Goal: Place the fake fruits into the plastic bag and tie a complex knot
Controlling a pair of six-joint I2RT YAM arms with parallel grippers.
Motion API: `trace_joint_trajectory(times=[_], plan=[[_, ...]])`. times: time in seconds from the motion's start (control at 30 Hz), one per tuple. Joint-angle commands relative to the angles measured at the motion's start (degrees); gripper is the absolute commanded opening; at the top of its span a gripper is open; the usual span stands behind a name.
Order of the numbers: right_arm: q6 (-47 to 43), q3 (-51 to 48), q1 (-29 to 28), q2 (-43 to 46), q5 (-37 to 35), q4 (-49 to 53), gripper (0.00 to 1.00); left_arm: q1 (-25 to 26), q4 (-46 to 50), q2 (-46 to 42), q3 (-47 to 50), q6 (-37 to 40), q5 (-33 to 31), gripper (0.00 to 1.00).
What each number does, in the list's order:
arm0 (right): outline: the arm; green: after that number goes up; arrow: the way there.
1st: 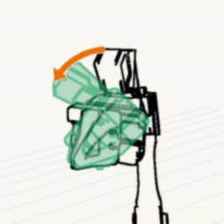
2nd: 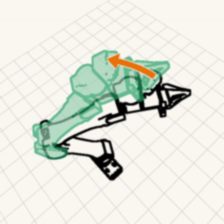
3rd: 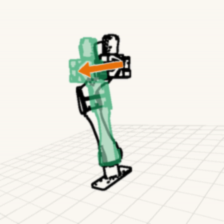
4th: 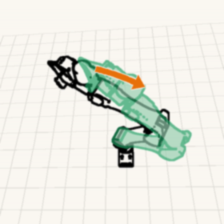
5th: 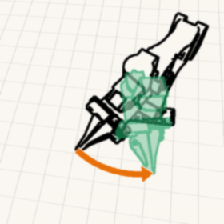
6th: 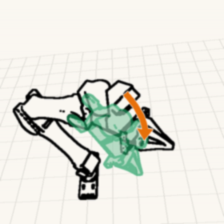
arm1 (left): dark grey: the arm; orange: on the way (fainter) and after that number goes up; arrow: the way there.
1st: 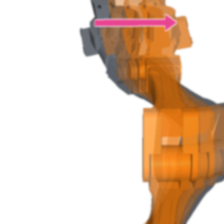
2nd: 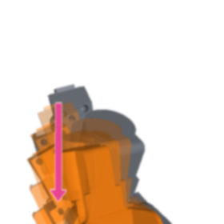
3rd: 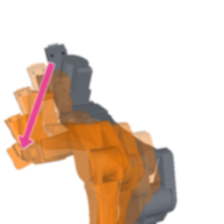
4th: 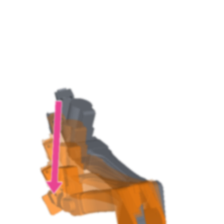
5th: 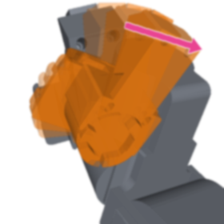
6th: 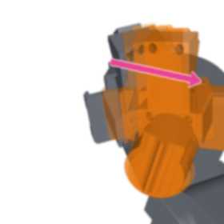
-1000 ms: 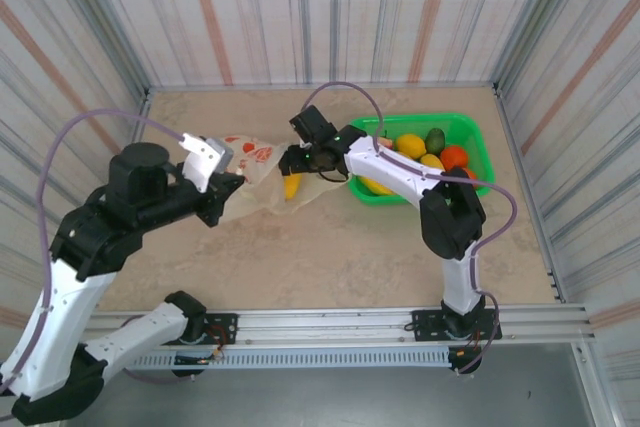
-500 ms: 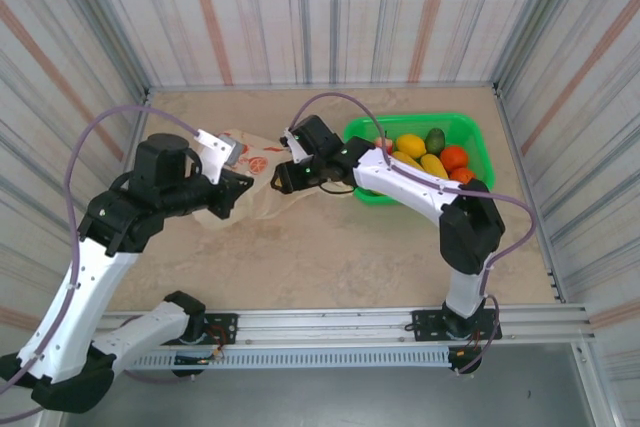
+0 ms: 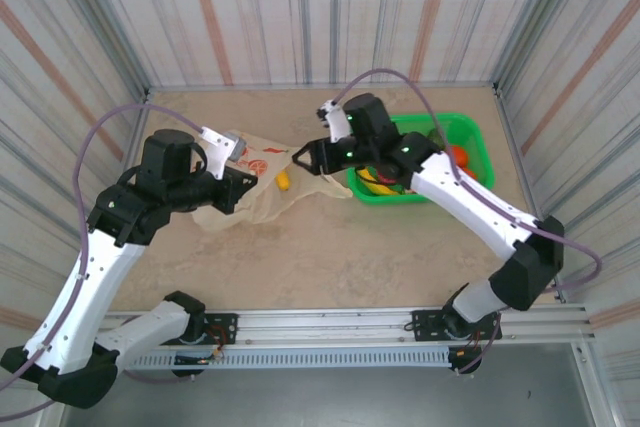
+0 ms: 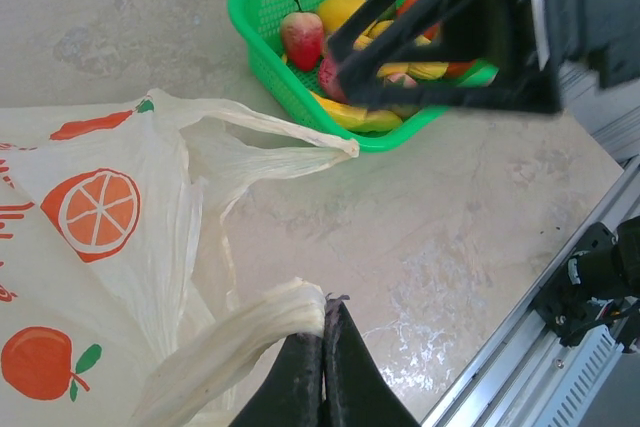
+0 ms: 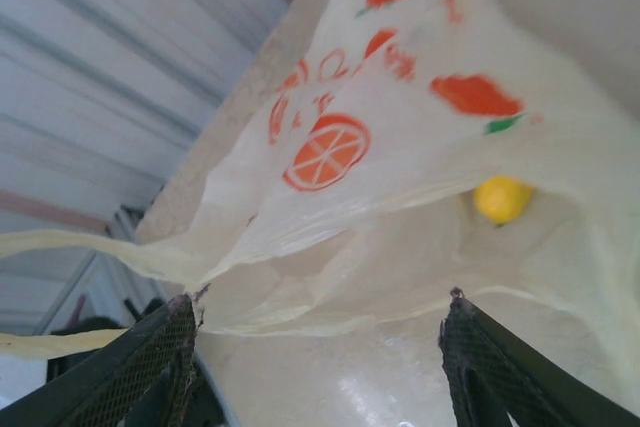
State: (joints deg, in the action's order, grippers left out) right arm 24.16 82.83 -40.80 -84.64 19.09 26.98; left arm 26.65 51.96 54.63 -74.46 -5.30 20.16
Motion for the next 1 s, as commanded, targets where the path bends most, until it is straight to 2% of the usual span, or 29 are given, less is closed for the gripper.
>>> trace_joint_trajectory(times=[0.0, 0.13, 0.3, 0.6, 0.97], plan=[[-1.43, -0.97, 5.94, 1.72, -6.41, 7.70, 0.62, -0.39, -1.95, -0.59, -1.22, -1.10, 1.17, 0.00], [-2.10, 1.52, 13.38, -3.81, -15.37, 19.32, 0.64, -0.39, -2.87, -1.06, -1.96, -1.29, 1.46, 0.00], [-4.93, 3.57, 16.51, -11.77, -24.33, 23.71, 0.76, -0.38, -2.81, -1.67, -2.42, -0.85, 0.81, 0.00], [-6.66, 7.74, 18.50, -25.14, -25.52, 24.65, 0.86, 2.01, -1.26, -3.39, -2.19, 1.51, -4.24, 0.00], [-7.64, 12.20, 19.51, -35.29, -27.70, 24.39, 0.84, 2.86, -1.78, -3.66, -1.57, 1.67, -4.35, 0.00]])
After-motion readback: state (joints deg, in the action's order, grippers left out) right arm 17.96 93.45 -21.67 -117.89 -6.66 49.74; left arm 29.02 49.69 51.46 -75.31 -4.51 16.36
